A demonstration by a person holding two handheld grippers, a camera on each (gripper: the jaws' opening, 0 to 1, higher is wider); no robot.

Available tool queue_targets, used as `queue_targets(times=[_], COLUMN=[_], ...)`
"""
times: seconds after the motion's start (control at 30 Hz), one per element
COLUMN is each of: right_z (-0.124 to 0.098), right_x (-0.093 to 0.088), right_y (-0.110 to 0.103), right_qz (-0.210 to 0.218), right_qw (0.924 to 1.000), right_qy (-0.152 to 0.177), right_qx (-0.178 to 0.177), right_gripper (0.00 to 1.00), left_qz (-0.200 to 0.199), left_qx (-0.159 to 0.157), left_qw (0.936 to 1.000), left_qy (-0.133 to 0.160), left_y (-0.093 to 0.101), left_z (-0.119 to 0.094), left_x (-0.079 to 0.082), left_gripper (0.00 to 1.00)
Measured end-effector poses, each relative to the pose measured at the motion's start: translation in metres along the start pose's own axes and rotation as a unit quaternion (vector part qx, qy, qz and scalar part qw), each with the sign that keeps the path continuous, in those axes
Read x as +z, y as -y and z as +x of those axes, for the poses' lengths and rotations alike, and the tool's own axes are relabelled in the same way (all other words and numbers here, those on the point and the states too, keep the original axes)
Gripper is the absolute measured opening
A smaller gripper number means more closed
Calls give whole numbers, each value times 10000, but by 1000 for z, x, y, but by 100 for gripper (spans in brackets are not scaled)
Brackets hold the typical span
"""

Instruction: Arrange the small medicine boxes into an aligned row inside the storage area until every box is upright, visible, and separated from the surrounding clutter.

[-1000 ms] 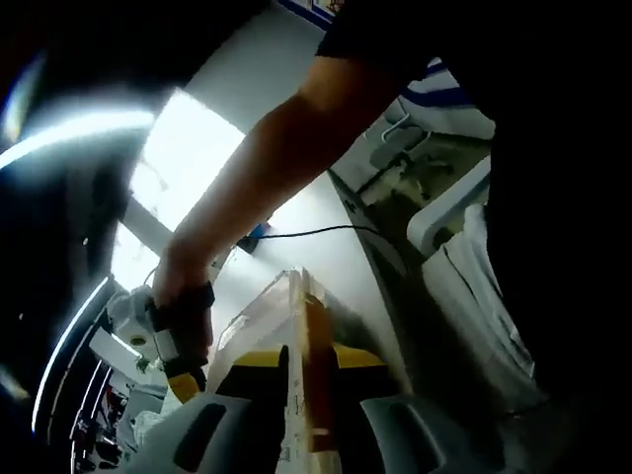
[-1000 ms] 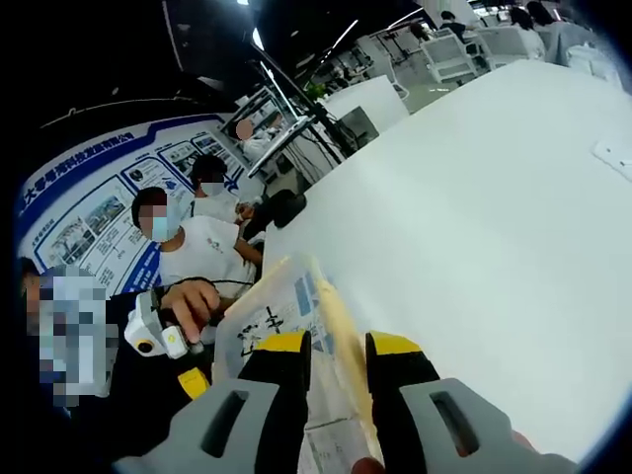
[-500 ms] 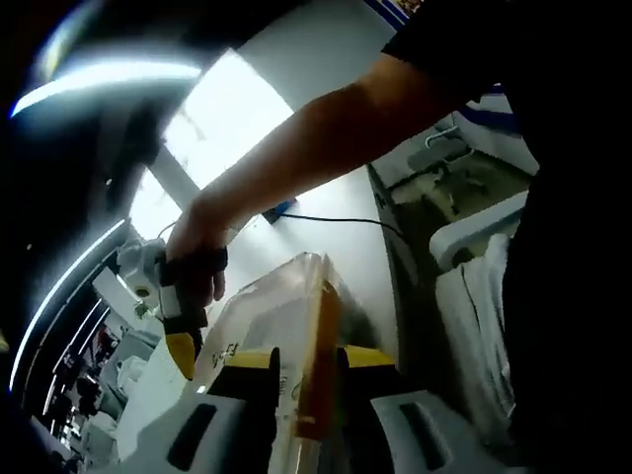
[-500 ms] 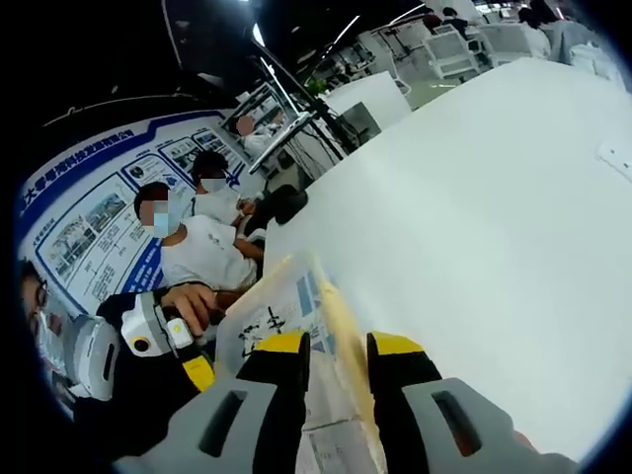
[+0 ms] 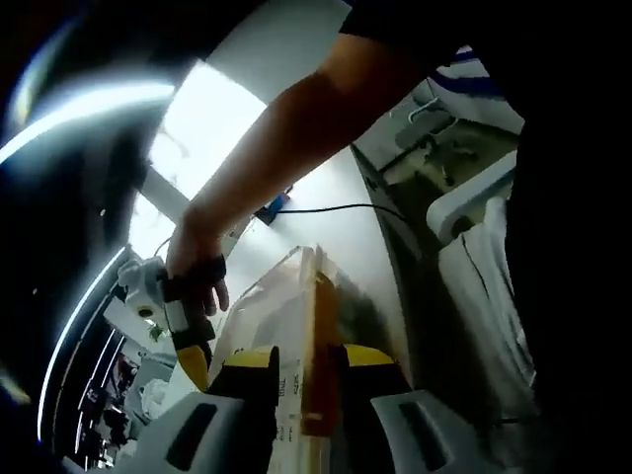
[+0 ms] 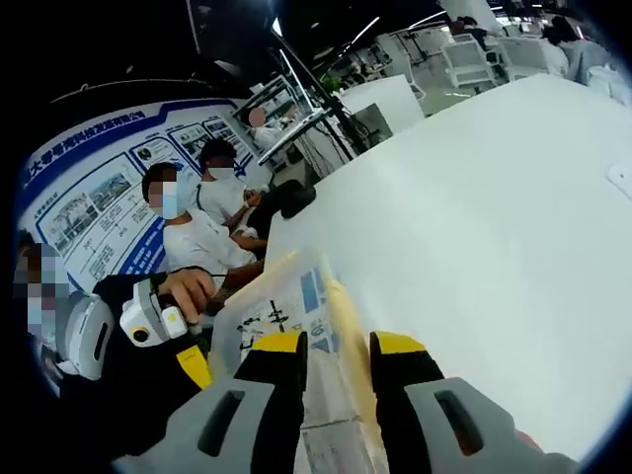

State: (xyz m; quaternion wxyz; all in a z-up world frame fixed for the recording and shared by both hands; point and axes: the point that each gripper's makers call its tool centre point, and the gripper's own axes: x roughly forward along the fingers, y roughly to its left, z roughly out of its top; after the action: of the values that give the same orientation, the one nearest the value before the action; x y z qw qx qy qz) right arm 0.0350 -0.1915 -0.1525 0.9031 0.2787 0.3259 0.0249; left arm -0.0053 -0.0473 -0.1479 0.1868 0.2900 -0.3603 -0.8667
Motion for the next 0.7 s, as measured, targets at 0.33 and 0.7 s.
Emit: queue_targets(times=[0.33,0.7], right_z=[2,-3], right_x=[-1,6], right_y=[-3,8], right_qz=[-5,-76], right_qw=[9999,9980], right_qy=[156,587], right_qx=[-36,-215], right_gripper=[23,23], left_qz=[-39,-84], left_qx=[-66,-90], left_qw=[9993,9985], left_qy=[377,526], left_y=[-3,1], left_z=[-1,-3], left_x=[-1,1], left_gripper=[20,26])
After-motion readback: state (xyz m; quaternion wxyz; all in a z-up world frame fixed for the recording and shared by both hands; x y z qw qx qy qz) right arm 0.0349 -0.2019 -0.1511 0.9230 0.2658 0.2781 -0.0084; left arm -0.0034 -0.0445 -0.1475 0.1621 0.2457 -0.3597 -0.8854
